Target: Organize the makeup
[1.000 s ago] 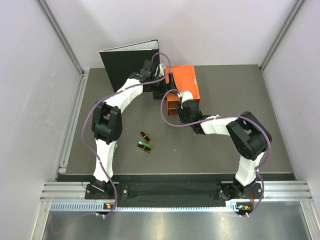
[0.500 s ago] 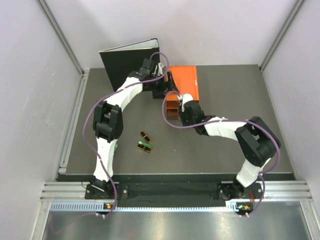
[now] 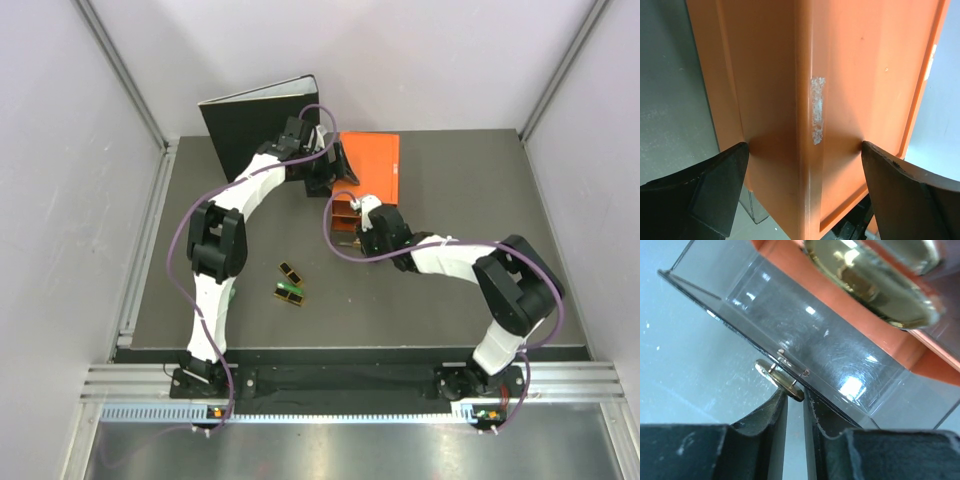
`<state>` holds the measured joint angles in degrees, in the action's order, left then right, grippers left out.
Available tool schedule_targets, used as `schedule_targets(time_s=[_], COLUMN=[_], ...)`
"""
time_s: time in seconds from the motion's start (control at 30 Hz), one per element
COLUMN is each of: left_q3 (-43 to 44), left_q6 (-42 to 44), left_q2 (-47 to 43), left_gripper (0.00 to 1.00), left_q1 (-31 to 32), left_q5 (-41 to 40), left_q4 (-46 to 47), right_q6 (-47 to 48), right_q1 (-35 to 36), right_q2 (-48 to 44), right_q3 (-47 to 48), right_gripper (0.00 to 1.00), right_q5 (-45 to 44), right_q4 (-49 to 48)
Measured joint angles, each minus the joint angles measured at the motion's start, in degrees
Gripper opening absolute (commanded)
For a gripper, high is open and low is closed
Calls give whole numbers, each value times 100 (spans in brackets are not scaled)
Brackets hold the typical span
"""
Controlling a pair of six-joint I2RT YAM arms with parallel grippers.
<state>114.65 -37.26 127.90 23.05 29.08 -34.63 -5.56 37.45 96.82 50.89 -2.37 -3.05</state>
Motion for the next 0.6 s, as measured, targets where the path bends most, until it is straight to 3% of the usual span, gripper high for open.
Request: schedule_targets(time_s=[0.17, 0.37, 0.47, 0.6], left_q3=[2, 2, 2, 4], left_q6=[-20, -26, -28, -35], left_q2=[11, 15, 24, 52], left_gripper=[96, 96, 96, 96], left_q1=[-2, -24, -44, -68], left_q5=[24, 33, 57, 138], left_q4=[28, 61, 63, 81], right_q6=[236, 525, 654, 682], right_q1=[-2, -2, -2, 74], right_q2=[4, 164, 192, 205], right_q3=[94, 483, 599, 625], right_gripper=[3, 12, 27, 38], right_q5=[223, 529, 643, 1147], right_q4=[264, 822, 1038, 1429])
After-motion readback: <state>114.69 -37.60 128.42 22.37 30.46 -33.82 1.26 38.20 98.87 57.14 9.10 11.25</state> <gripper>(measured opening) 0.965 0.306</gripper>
